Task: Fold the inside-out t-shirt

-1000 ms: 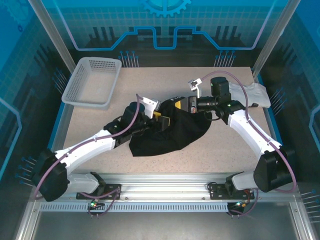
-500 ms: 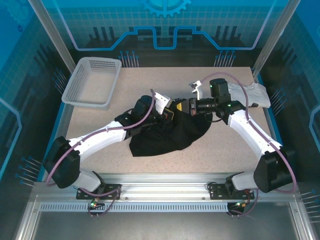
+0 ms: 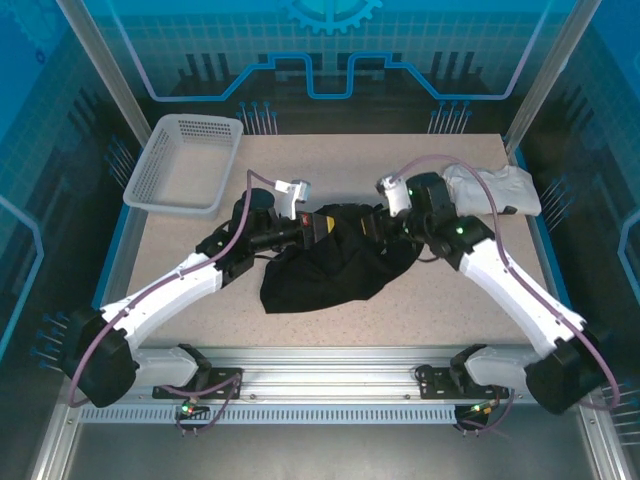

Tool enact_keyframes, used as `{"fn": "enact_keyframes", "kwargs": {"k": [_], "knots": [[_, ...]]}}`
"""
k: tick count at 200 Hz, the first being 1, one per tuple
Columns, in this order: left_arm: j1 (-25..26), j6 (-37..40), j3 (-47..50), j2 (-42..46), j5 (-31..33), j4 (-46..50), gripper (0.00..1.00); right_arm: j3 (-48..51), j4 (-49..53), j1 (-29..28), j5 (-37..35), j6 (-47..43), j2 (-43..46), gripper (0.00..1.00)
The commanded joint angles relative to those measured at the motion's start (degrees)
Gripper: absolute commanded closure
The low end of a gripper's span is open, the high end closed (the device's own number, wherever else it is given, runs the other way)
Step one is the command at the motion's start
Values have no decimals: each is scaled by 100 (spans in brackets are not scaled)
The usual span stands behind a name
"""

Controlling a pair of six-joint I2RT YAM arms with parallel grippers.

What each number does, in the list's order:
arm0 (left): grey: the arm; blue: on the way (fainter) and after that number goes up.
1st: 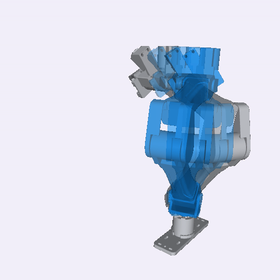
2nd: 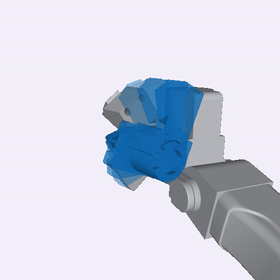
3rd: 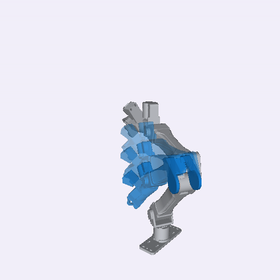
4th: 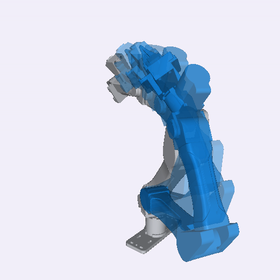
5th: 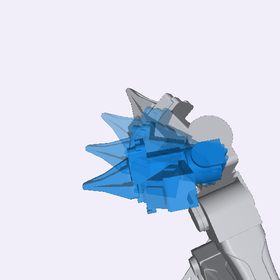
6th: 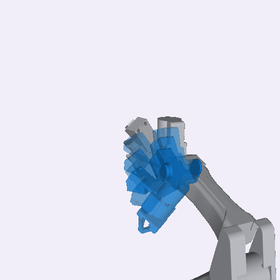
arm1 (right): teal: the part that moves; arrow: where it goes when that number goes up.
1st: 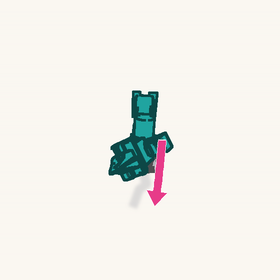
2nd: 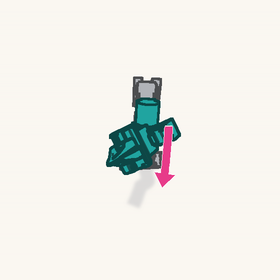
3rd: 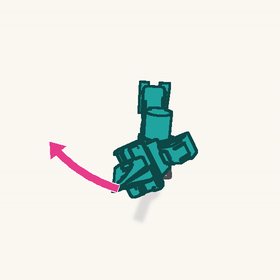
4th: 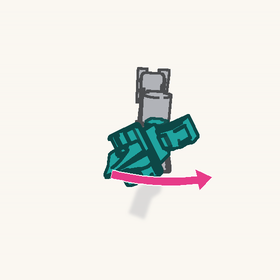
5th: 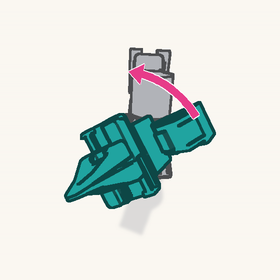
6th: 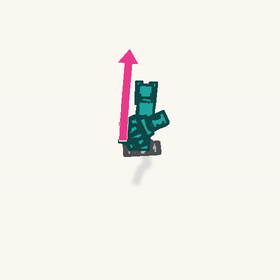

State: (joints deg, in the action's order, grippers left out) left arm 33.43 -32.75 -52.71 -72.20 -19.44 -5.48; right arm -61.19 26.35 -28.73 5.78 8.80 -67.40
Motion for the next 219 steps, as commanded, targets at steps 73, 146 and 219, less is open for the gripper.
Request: {"fn": "enact_keyframes", "kwargs": {"k": [73, 146, 219], "knots": [[-39, -307, -7, 123, -261, -229, 100, 1120, -1941, -1020, 63, 515, 162, 60], [-446, -503, 152, 342, 10, -143, 100, 718, -860, -835, 71, -297, 261, 98], [-829, 171, -135, 267, 271, 341, 100, 995, -2068, 354, 3821, 361, 778, 100]]}}
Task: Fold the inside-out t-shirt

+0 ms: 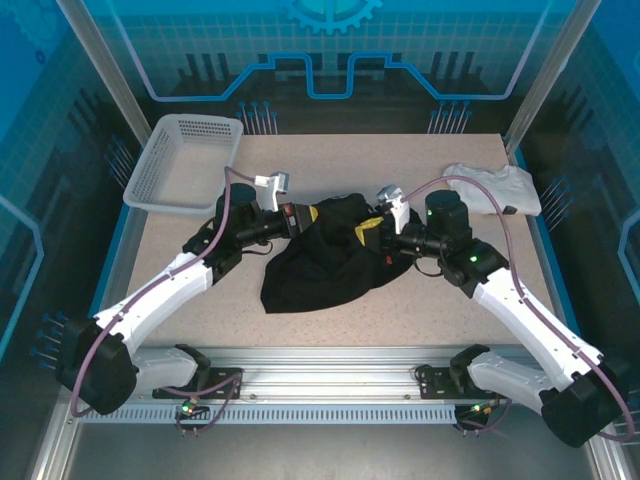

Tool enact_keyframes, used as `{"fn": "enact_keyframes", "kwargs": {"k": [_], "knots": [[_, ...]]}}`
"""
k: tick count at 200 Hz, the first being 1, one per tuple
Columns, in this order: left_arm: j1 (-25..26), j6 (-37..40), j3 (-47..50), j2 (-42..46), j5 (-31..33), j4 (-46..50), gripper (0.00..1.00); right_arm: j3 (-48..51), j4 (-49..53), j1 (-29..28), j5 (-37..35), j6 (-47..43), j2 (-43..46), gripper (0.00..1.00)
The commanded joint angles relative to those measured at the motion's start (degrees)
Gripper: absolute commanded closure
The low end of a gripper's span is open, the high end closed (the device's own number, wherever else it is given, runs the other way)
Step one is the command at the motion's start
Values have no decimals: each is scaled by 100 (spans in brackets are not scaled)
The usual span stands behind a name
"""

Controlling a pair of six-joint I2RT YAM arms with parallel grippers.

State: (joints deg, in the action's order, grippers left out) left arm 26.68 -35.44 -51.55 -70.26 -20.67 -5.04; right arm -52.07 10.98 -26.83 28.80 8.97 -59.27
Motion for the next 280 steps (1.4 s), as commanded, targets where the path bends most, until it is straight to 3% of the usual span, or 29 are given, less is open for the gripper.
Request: {"fn": "enact_keyframes", "kwargs": {"k": [1, 18, 62, 96, 123, 155, 168, 189, 205, 226, 235, 258, 280], "knots": [[-154, 458, -255, 73, 404, 304, 100, 83, -560, 167, 1531, 361, -42, 100], [-145, 618, -218, 29, 436, 439, 99, 61, -951, 222, 1704, 674, -198, 100], [156, 870, 198, 224, 493, 432, 62, -75, -1377, 240, 1534, 1305, -590, 100], [742, 1144, 347, 305, 1305, 766, 36, -31, -1630, 244, 1475, 1589, -663, 100], [808, 1210, 323, -2, 1554, 824, 30, -31, -1679, 253, 1493, 1651, -652, 100], [817, 1289, 242, -435, 841, 514, 28, -122, -1566, 309, 1463, 1724, -591, 100], [814, 1333, 240, -589, 532, 331, 29, -157, -1495, 339, 1460, 1748, -586, 100], [816, 1420, 169, -781, 373, 176, 39, -233, -1272, 405, 1497, 1686, -586, 100], [815, 1502, 127, -873, 314, 76, 54, -294, -1084, 469, 1573, 1561, -599, 100], [735, 1513, 81, -871, -9, -7, 90, -462, -520, 590, 1639, 1182, -629, 100], [680, 1462, 123, -780, -283, -126, 99, -577, -115, 645, 1517, 899, -639, 100], [420, 1030, 469, -376, -1524, -952, 100, -984, 1179, 645, 380, 188, -734, 99], [278, 366, 801, -6, -2374, -2077, 100, -991, 1378, 532, -393, -10, -795, 93]]}}
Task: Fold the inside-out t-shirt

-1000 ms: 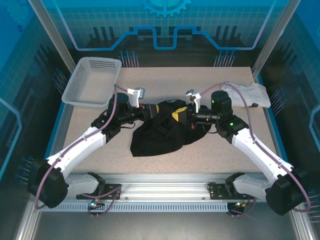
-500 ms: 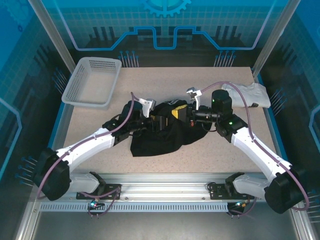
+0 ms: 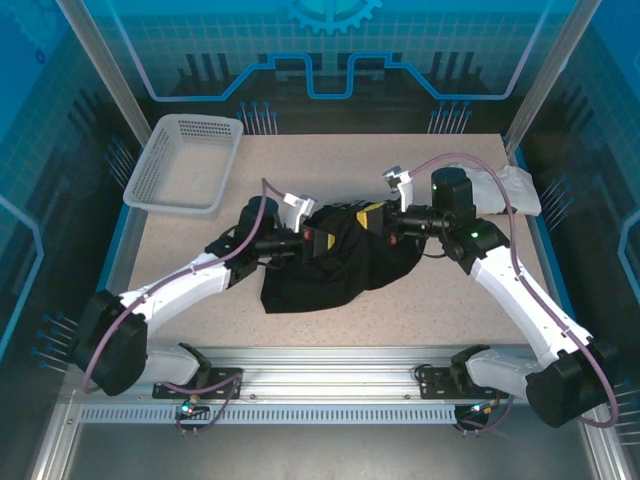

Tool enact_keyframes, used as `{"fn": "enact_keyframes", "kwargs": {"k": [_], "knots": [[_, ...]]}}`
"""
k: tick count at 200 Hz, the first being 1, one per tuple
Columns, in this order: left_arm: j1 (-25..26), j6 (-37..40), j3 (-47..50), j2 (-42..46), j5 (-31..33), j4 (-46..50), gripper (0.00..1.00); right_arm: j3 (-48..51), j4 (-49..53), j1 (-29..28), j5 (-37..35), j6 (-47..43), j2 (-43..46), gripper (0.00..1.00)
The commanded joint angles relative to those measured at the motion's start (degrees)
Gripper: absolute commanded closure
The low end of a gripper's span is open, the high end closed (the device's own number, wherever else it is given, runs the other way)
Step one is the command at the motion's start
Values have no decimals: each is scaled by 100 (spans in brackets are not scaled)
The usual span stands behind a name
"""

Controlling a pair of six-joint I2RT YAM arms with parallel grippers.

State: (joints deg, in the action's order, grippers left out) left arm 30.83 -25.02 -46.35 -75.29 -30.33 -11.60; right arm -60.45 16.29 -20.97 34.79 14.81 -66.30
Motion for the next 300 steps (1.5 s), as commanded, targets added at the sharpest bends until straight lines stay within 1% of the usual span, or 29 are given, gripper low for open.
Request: {"fn": "enact_keyframes", "kwargs": {"k": [1, 16, 44, 78, 96, 112, 131, 151, 169, 187, 210, 248, 256, 268, 279, 291, 300], "knots": [[-138, -705, 296, 510, -1429, -1454, 100, -148, 844, -59, -1005, -602, -92, 93], [-162, -870, 359, 664, -1640, -1750, 100, -105, 803, -146, -1193, -642, -152, 89], [-206, -881, 353, 809, -1684, -1719, 100, -88, 847, -299, -1454, -807, -156, 81], [-323, -1011, 311, 797, -1614, -1717, 100, 71, 1111, -418, -1744, -1094, 311, 67], [-360, -1050, 297, 792, -1572, -1732, 100, 353, 1042, -524, -1583, -1181, 662, 59], [-367, -1067, 278, 780, -1537, -1731, 100, 669, 754, -729, -1328, -1191, 966, 53], [-376, -1089, 256, 761, -1506, -1732, 100, 869, 485, -1099, -1420, -1286, 1092, 51], [-385, -1127, 223, 734, -1514, -1727, 100, 895, 235, -1529, -1520, -1366, 1005, 59], [-386, -1142, 232, 740, -1520, -1732, 100, 809, 77, -1680, -1561, -1249, 737, 64], [-385, -1152, 260, 749, -1511, -1738, 100, 745, -48, -1691, -1730, -1068, 475, 66], [-385, -1185, 261, 764, -1510, -1758, 100, 702, -294, -1691, -1778, -923, 198, 67], [-385, -1180, 267, 779, -1536, -1758, 100, 632, -557, -1691, -2015, -803, -70, 67], [-387, -1159, 278, 775, -1532, -1758, 100, 639, -660, -1691, -2036, -771, -106, 68], [-385, -1155, 290, 769, -1526, -1765, 100, 627, -774, -1691, -2016, -738, -174, 75], [-389, -1149, 292, 768, -1509, -1754, 100, 588, -804, -1682, -1986, -756, -214, 89], [-409, -1142, 304, 792, -1439, -1720, 100, 529, -676, -1674, -1953, -869, -188, 99], [-443, -1142, 313, 813, -1344, -1685, 100, 502, -510, -1648, -1917, -977, -107, 100]]}}
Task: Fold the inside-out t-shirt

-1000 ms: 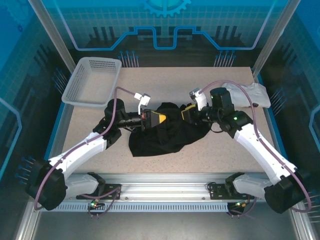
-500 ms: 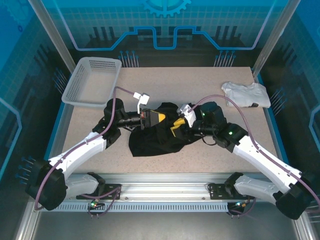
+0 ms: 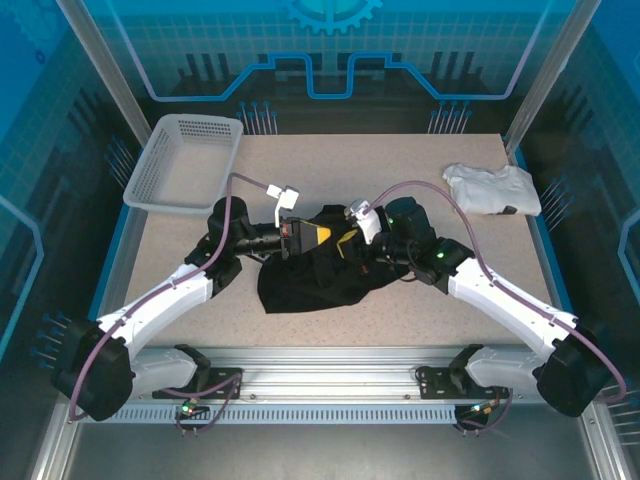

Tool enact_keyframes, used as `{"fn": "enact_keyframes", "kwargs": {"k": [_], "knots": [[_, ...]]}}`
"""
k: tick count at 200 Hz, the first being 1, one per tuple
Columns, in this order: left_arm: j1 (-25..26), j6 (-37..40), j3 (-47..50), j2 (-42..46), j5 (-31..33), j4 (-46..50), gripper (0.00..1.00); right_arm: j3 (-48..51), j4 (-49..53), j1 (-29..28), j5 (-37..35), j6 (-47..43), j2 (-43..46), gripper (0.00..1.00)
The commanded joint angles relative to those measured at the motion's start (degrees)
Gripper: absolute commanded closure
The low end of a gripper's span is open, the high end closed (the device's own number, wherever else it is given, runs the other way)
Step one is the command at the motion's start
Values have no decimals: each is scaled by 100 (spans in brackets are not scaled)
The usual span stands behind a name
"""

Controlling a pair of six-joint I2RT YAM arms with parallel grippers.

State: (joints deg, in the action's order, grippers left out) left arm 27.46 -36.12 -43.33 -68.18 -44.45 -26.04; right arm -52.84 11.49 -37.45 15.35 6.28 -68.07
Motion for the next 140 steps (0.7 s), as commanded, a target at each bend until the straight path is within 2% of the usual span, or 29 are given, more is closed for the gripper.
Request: {"fn": "enact_keyframes", "kwargs": {"k": [1, 18, 40, 56, 76, 114, 140], "knots": [[-112, -29, 19, 107, 77, -233, 100, -260, -9, 0, 28, -135, 81, 100], [-241, -70, 68, 158, 330, -178, 100, -249, 337, 136, 294, -312, 344, 100], [-500, -339, 221, 158, 480, -476, 100, -184, 591, 564, 1339, -273, 771, 100], [-631, -521, 281, 66, 507, -716, 100, 13, 115, 890, 2255, 128, 1015, 100], [-663, -545, 239, -85, 507, -695, 100, 212, -739, 1060, 2922, 733, 1073, 100], [-663, -101, 224, -87, 807, -8, 99, 210, -1393, 1172, 3360, 1144, 971, 100], [-663, 209, 278, 121, 1491, 732, 99, 168, -1050, 1350, 3417, 839, 1154, 100]]}}
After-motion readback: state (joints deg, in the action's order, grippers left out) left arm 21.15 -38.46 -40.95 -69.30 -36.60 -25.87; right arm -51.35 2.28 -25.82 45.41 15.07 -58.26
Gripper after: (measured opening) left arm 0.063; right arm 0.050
